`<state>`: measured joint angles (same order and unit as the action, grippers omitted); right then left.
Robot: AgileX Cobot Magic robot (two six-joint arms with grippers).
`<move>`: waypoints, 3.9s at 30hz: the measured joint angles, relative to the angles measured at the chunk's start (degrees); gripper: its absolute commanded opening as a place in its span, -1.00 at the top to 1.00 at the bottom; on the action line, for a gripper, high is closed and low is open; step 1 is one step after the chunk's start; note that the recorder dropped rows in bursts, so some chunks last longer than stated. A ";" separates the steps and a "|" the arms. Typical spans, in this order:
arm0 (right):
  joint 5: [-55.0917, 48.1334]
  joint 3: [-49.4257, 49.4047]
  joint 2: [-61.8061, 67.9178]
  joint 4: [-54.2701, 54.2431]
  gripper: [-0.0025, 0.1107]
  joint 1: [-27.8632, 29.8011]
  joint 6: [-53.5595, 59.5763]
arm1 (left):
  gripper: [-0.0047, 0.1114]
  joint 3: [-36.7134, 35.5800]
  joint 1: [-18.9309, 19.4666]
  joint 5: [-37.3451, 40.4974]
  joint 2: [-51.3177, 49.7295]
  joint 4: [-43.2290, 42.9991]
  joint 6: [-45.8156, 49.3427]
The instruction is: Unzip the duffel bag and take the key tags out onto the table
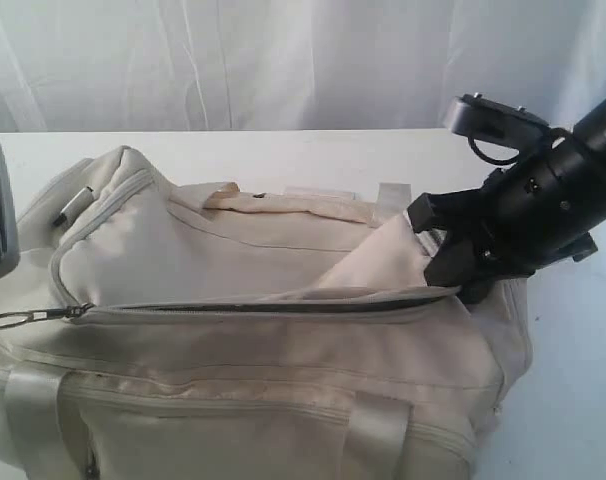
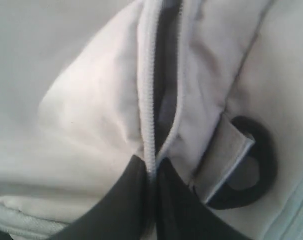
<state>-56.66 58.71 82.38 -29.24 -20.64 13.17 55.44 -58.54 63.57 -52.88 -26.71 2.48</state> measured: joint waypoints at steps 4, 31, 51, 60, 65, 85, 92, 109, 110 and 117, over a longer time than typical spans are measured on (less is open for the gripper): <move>0.47 0.00 0.00 -7.68 0.26 0.51 15.03 | 0.92 -0.33 0.00 0.25 0.16 0.00 -0.23; 15.99 4.49 -5.03 -22.21 -0.14 -29.28 56.10 | 0.92 -0.43 0.00 -2.86 0.52 3.33 -6.23; 29.15 4.49 6.93 -13.47 0.29 -37.65 49.85 | 0.92 -0.43 0.00 -2.99 0.52 3.33 -6.56; 29.15 4.49 7.91 -13.59 0.32 -37.65 47.47 | 0.92 -0.43 0.00 -2.99 0.52 3.33 -6.56; 27.38 4.49 8.29 -13.59 0.88 -37.65 45.90 | 0.92 -0.43 0.00 -2.99 0.52 3.33 -6.80; 16.75 4.61 4.46 -2.00 0.96 -38.02 35.66 | 0.92 -0.55 0.00 0.90 0.61 -10.17 -13.75; 16.61 4.61 4.46 -1.74 0.96 -38.02 35.42 | 0.92 -0.55 0.10 0.66 0.61 -6.10 -14.89; 16.35 4.61 4.46 -1.66 0.96 -38.02 32.10 | -0.12 -10.10 0.10 -16.70 0.61 12.12 -10.22; 16.35 4.61 4.46 -1.66 0.96 -38.02 32.02 | -0.12 -10.97 0.10 -18.41 0.61 12.12 -10.56; 15.77 4.61 4.46 -1.66 0.96 -38.02 31.58 | -0.12 -13.12 0.10 -27.47 0.61 11.23 -11.64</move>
<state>-40.89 63.32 86.84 -30.90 -58.66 44.75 42.33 -58.44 36.10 -52.27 -15.48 -9.15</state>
